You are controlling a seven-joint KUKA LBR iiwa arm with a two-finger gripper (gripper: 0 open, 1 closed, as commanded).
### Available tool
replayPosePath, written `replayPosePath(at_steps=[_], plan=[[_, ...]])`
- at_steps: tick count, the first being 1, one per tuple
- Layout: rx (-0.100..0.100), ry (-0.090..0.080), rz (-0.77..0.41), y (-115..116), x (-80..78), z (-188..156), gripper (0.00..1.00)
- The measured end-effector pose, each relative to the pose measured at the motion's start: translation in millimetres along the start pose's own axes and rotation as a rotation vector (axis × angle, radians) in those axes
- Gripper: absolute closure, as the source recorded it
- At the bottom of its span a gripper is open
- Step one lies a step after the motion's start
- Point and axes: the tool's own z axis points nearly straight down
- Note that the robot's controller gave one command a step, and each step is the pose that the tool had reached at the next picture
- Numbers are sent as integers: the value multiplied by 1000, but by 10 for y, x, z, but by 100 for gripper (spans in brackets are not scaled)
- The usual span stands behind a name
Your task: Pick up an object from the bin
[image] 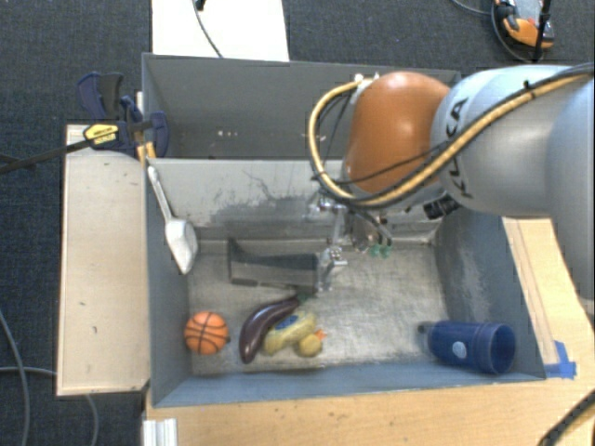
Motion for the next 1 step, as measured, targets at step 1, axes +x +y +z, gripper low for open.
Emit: replayPosePath(at_steps=[1], plan=[[2,-2,188,453,-81,269,0]])
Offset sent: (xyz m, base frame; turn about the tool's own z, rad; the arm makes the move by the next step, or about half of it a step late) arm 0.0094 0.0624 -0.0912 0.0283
